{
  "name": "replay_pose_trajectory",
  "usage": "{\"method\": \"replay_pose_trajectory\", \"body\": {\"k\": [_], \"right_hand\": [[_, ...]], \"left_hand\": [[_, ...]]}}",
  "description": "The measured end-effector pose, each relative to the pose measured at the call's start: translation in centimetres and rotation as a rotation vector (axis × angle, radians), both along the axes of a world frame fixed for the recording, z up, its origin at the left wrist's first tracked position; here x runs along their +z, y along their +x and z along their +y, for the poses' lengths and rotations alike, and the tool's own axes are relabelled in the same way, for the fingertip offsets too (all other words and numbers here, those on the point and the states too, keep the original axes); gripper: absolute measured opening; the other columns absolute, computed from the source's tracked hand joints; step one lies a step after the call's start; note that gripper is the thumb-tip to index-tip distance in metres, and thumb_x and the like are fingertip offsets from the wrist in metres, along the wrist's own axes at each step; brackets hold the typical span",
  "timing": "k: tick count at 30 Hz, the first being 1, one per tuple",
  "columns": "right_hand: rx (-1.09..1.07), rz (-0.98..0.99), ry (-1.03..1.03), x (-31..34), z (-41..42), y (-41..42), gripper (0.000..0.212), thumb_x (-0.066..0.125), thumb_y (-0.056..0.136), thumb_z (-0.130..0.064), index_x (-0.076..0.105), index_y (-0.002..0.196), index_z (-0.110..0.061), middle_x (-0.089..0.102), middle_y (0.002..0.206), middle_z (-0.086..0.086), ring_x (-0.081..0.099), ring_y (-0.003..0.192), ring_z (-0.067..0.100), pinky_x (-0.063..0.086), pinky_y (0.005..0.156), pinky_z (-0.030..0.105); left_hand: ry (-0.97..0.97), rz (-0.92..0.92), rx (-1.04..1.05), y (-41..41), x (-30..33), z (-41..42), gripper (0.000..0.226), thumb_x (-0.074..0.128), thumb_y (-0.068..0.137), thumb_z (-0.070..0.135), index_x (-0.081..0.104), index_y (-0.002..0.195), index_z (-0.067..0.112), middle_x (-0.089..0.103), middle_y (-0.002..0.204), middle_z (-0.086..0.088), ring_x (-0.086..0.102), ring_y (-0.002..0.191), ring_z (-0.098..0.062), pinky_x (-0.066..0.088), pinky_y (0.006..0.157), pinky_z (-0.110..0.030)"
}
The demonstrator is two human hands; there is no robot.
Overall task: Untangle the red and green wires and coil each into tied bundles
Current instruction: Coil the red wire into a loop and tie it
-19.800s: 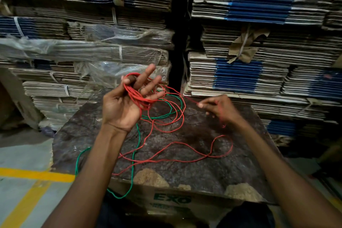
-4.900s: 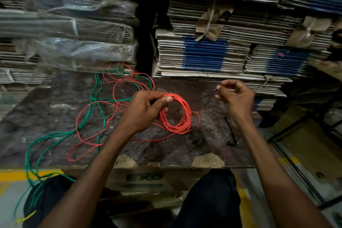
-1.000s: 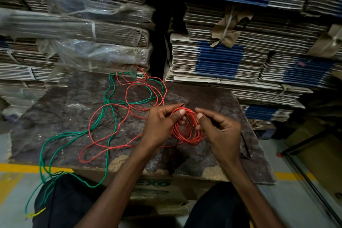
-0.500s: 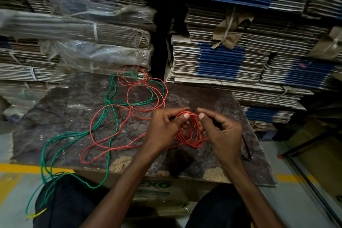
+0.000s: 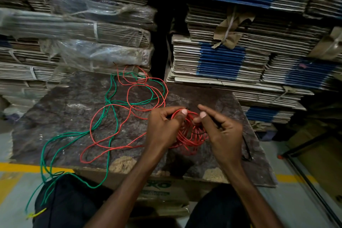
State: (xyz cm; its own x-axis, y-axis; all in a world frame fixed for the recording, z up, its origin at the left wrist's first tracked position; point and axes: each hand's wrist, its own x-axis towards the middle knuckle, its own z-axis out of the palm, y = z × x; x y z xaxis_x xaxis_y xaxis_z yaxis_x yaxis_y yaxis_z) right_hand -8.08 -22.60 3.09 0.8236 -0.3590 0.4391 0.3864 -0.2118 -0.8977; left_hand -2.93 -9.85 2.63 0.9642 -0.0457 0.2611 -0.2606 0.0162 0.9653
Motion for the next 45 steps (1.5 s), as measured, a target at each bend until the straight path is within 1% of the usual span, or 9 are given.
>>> {"method": "replay_pose_trajectory", "body": {"k": [2, 5, 10, 15, 18, 23, 33, 41, 45], "right_hand": [[-0.004, -0.013, 0.030, 0.08, 0.24, 0.00, 0.019, 0.063, 0.091, -0.001, 0.073, 0.102, -0.013, 0.075, 0.074, 0.002, 0.069, 0.070, 0.007, 0.054, 0.069, 0.019], [-0.007, -0.020, 0.122, 0.09, 0.60, 0.02, 0.015, 0.064, 0.089, 0.002, 0.073, 0.095, -0.008, 0.074, 0.071, 0.005, 0.069, 0.065, 0.010, 0.054, 0.064, 0.021], [-0.006, -0.013, 0.144, 0.22, 0.81, -0.08, 0.013, 0.066, 0.087, 0.002, 0.073, 0.093, -0.008, 0.074, 0.072, 0.007, 0.069, 0.065, 0.009, 0.054, 0.063, 0.019], [-0.024, 0.000, 0.117, 0.16, 0.79, -0.11, 0.017, 0.066, 0.087, 0.000, 0.073, 0.090, -0.015, 0.074, 0.072, 0.004, 0.070, 0.066, 0.009, 0.053, 0.063, 0.018], [-0.041, -0.004, 0.097, 0.19, 0.77, -0.09, 0.018, 0.067, 0.087, 0.000, 0.073, 0.090, -0.017, 0.075, 0.071, 0.003, 0.070, 0.066, 0.009, 0.054, 0.062, 0.019], [-0.058, -0.014, 0.103, 0.29, 0.87, -0.21, 0.017, 0.067, 0.087, 0.000, 0.073, 0.091, -0.016, 0.075, 0.073, 0.004, 0.072, 0.068, 0.012, 0.055, 0.063, 0.020], [-0.078, -0.030, 0.027, 0.37, 0.94, -0.33, 0.023, 0.068, 0.087, -0.001, 0.073, 0.086, -0.024, 0.075, 0.073, 0.002, 0.073, 0.069, 0.017, 0.059, 0.064, 0.029], [-0.098, -0.028, 0.013, 0.10, 0.84, -0.20, 0.022, 0.069, 0.087, -0.003, 0.073, 0.087, -0.025, 0.075, 0.074, 0.002, 0.073, 0.068, 0.017, 0.060, 0.065, 0.034], [-0.089, -0.033, -0.019, 0.00, 0.78, -0.12, 0.022, 0.069, 0.087, -0.005, 0.073, 0.089, -0.026, 0.075, 0.075, 0.002, 0.073, 0.070, 0.017, 0.060, 0.066, 0.035]], "left_hand": [[-0.013, -0.015, 0.009, -0.25, 0.41, -0.03, 0.020, 0.068, 0.085, 0.004, 0.074, 0.077, 0.021, 0.066, 0.057, 0.017, 0.056, 0.057, 0.005, 0.044, 0.056, -0.014], [-0.079, -0.015, 0.025, -0.45, 0.65, -0.09, 0.025, 0.072, 0.083, 0.010, 0.074, 0.064, 0.026, 0.072, 0.066, -0.002, 0.058, 0.060, -0.008, 0.046, 0.057, -0.024], [-0.055, -0.061, 0.010, -0.66, 0.65, -0.11, 0.016, 0.069, 0.080, 0.021, 0.075, 0.066, 0.023, 0.069, 0.076, -0.020, 0.056, 0.063, -0.013, 0.046, 0.054, -0.041], [-0.027, -0.076, 0.023, -0.81, 0.74, -0.13, 0.021, 0.068, 0.081, 0.021, 0.074, 0.064, 0.032, 0.071, 0.080, -0.015, 0.058, 0.064, -0.012, 0.048, 0.058, -0.040], [-0.027, -0.071, 0.014, -0.85, 0.73, -0.21, 0.022, 0.069, 0.085, 0.014, 0.074, 0.067, 0.027, 0.071, 0.079, -0.017, 0.059, 0.065, -0.014, 0.049, 0.059, -0.042], [-0.018, -0.068, 0.010, -1.00, 0.79, -0.20, 0.024, 0.068, 0.086, 0.009, 0.074, 0.071, 0.027, 0.073, 0.078, -0.009, 0.060, 0.066, -0.013, 0.049, 0.058, -0.038], [-0.030, -0.071, 0.023, -0.72, 0.37, -0.22, 0.019, 0.069, 0.086, 0.011, 0.075, 0.076, 0.026, 0.075, 0.078, -0.003, 0.062, 0.067, -0.009, 0.051, 0.061, -0.033], [-0.026, -0.094, -0.006, -0.54, 0.07, -0.25, 0.014, 0.067, 0.085, 0.017, 0.077, 0.074, 0.017, 0.072, 0.077, -0.015, 0.061, 0.068, -0.015, 0.050, 0.063, -0.046], [0.004, -0.128, -0.020, -0.49, -0.15, -0.24, 0.014, 0.065, 0.085, 0.021, 0.076, 0.080, 0.013, 0.074, 0.074, -0.008, 0.068, 0.068, -0.022, 0.053, 0.063, -0.048]]}}
